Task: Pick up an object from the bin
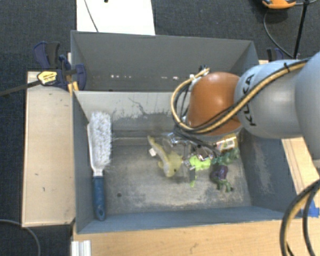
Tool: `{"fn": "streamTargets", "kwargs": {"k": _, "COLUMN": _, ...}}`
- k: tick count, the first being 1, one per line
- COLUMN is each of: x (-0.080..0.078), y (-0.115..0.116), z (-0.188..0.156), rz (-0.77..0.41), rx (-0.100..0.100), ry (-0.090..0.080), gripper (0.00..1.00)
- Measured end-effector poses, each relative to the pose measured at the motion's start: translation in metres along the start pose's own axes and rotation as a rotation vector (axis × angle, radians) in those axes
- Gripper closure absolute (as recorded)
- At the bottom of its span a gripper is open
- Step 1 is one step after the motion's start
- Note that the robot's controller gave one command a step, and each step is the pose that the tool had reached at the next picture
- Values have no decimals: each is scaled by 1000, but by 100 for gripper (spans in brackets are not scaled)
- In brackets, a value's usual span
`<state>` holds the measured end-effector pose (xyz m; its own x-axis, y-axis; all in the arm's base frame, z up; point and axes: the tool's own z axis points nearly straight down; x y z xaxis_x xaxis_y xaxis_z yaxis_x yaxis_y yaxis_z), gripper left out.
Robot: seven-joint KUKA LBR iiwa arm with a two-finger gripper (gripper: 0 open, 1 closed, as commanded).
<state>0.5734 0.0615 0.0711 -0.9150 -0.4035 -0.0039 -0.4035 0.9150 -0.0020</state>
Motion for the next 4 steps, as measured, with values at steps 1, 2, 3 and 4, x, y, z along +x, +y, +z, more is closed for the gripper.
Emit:
{"fn": "streamTargets", "kwargs": {"k": 1, "x": 26, "y": -20, "z": -3, "rz": -58, "rx": -2, "ry": -8, "gripper": 100}}
{"fn": "streamTargets", "kwargs": {"k": 2, "x": 25, "y": -20, "z": -3, "rz": -59, "rx": -2, "ry": -8, "gripper": 100}}
{"fn": "streamTargets", "kwargs": {"k": 3, "x": 26, "y": -20, "z": -5, "rz": -58, "rx": -2, "ry": -6, "gripper": 100}}
{"fn": "streamTargets", "kwargs": {"k": 4, "x": 28, "y": -19, "z": -19, "rz": -58, "rx": -5, "ry": 4, "gripper": 100}}
